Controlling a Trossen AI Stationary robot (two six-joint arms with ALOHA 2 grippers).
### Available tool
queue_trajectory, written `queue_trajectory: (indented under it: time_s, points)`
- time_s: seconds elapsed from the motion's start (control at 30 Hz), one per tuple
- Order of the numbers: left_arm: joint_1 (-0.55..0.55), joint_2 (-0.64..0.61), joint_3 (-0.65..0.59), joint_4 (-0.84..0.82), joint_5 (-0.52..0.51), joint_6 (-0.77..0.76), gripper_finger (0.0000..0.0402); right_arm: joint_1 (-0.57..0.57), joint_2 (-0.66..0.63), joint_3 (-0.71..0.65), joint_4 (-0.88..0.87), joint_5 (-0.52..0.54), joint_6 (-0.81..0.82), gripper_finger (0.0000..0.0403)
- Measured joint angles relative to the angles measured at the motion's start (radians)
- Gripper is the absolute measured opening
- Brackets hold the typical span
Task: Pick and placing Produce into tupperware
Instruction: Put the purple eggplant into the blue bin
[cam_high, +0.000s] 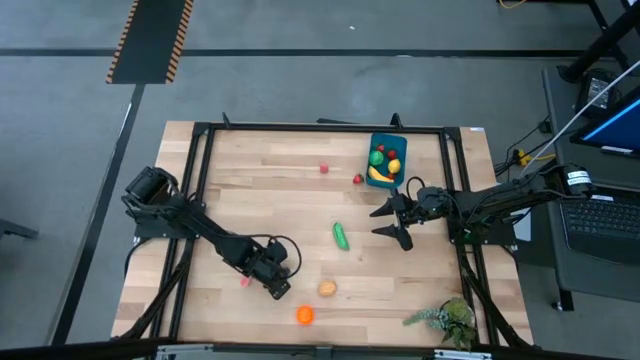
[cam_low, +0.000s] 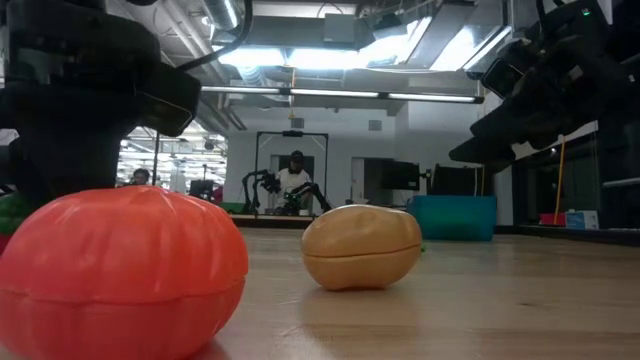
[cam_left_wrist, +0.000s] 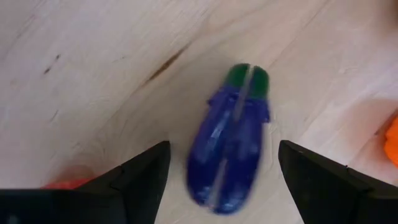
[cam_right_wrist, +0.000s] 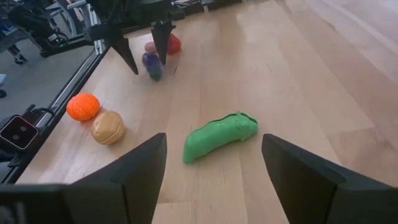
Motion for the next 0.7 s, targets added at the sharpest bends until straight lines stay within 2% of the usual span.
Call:
queue_trajectory:
  time_s: [0.7]
  points:
    - [-0.002, 0.027, 0.003, 0.017, -0.052, 0.005, 0.0291, 0.000, 0.000, 0.000, -0.020, 0.000, 0.000, 0.0266]
